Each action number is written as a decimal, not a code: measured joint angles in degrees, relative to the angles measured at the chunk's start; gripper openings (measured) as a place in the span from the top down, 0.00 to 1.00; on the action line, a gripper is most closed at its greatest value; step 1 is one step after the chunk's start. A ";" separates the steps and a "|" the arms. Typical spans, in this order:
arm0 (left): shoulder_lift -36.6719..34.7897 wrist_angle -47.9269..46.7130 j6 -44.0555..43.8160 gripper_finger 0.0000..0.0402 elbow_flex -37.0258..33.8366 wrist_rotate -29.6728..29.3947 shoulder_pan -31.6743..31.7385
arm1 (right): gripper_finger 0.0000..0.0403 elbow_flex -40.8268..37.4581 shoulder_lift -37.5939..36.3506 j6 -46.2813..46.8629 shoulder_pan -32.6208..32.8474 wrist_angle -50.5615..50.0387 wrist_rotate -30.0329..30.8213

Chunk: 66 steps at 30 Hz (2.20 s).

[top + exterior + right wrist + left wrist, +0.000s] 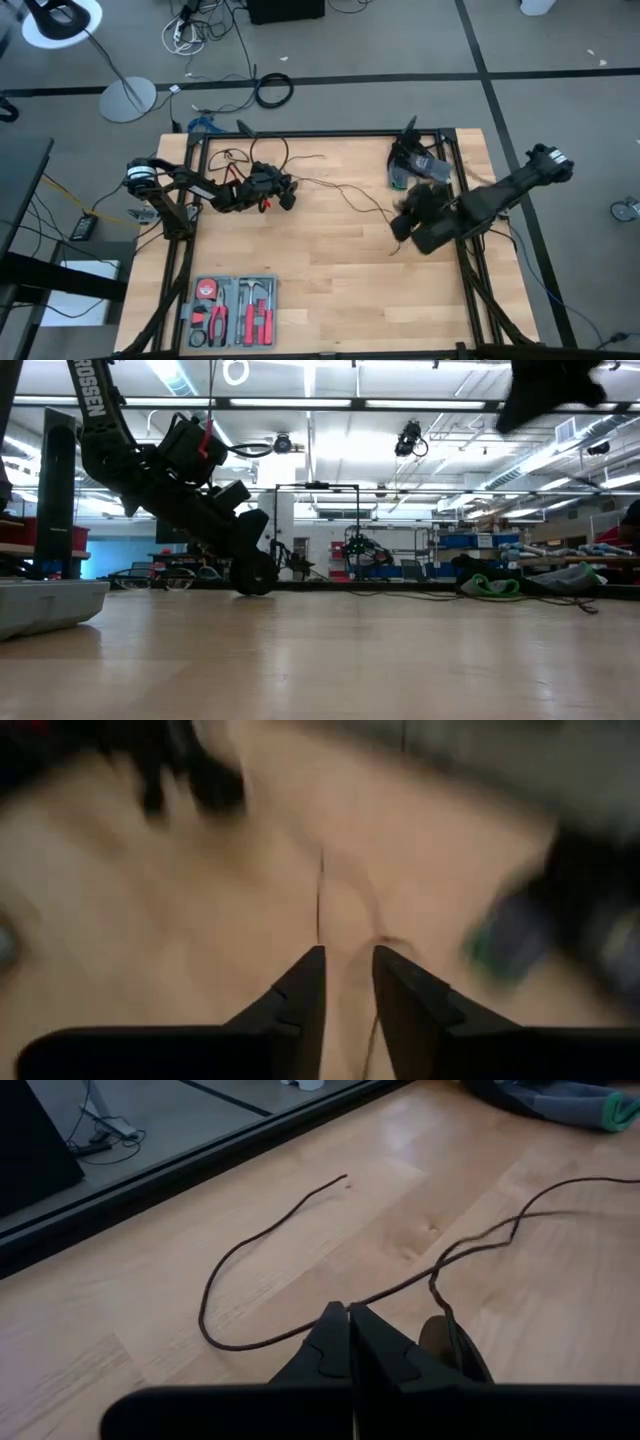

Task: Coil cords
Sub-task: Coil the black wire onto the black spool

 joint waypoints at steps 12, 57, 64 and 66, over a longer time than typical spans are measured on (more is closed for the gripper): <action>0.00 0.04 0.12 1.00 0.01 0.37 -0.02 | 0.58 -23.02 1.61 1.58 -4.48 44.38 -7.43; -29.57 -16.42 0.21 1.00 0.00 24.33 -0.04 | 0.62 -11.45 45.80 -84.82 -30.05 118.79 -16.99; -30.10 -16.02 -1.26 1.00 0.00 25.04 -0.04 | 0.68 -11.45 45.80 -82.00 -29.64 117.74 -21.17; -30.10 -16.06 -1.32 1.00 0.00 25.04 -0.04 | 0.70 -11.45 45.80 -82.04 -29.54 117.68 -21.14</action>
